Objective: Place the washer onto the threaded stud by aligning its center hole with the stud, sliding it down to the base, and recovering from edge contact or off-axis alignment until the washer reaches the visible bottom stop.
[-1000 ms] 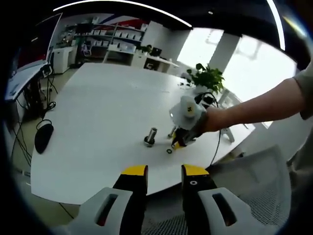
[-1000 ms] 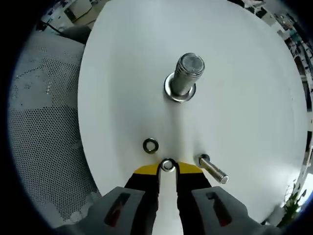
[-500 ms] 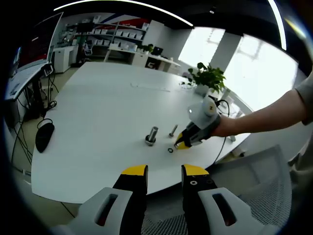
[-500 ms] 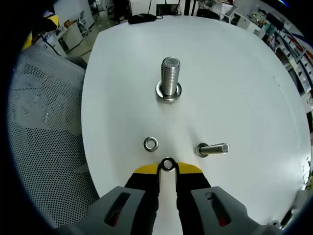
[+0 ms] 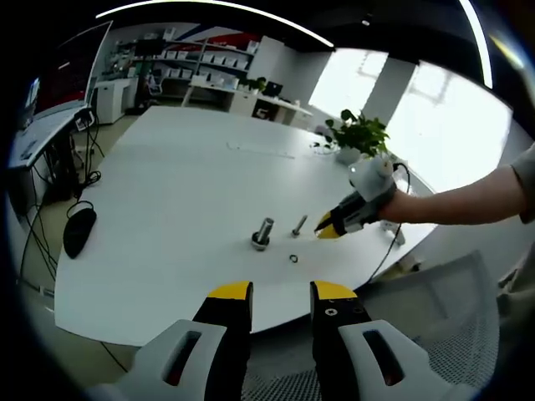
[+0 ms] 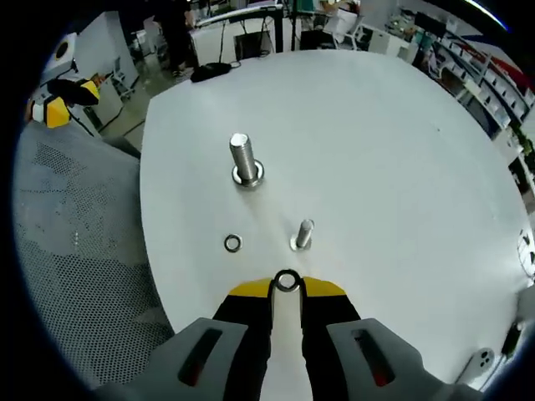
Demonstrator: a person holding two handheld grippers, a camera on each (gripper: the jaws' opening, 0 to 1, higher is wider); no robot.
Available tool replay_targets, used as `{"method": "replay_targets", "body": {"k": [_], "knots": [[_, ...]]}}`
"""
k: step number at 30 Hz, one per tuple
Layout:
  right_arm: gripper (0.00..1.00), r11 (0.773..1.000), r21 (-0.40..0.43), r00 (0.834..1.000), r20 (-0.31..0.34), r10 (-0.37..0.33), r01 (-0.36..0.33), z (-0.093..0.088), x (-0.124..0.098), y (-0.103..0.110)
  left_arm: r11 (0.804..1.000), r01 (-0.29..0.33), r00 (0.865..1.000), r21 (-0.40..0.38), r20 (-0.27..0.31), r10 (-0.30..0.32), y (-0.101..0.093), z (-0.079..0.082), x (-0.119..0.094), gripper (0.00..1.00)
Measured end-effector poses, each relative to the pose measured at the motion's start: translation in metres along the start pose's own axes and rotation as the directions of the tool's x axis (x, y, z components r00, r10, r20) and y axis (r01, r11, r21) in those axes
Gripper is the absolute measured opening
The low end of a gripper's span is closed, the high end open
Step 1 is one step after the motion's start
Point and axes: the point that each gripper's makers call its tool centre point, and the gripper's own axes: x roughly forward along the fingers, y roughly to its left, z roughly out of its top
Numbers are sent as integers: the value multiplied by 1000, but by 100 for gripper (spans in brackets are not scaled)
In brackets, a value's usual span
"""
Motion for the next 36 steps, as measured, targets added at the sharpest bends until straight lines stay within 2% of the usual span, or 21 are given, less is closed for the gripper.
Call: {"method": "replay_targets", "body": {"k": [4, 8, 11, 17, 21, 30, 34, 36], "knots": [[13, 1000, 1, 1000, 29, -10, 10, 10, -9, -3, 1000, -4, 1000, 10, -9, 4, 0, -2, 0, 25], [13, 998, -40, 996, 83, -35, 38, 29, -16, -7, 1000, -1, 1000, 6, -3, 1, 0, 0, 0, 25], [13, 997, -68, 995, 89, -36, 42, 36, -18, -4, 1000, 4, 1000, 6, 0, -4, -1, 0, 0, 25], [13, 990, -130, 997, 68, -42, 50, 44, -11, -7, 1000, 6, 1000, 5, 10, -6, -1, 2, 0, 25], [13, 989, -141, 998, 48, -30, 37, 46, -6, -6, 1000, 3, 1000, 4, 13, -4, -1, 2, -1, 25], [13, 987, -160, 1000, -12, -21, 19, 41, 5, -8, 1000, 3, 1000, -1, 17, -3, -1, 3, -1, 25], [13, 990, -138, 1000, -5, -10, 9, 43, 6, -10, 1000, 3, 1000, -5, 19, -3, 0, 3, -1, 25], [13, 987, -158, 1000, -11, -11, 9, 43, 6, -9, 1000, 4, 1000, -5, 19, -4, 0, 3, -1, 25]]}}
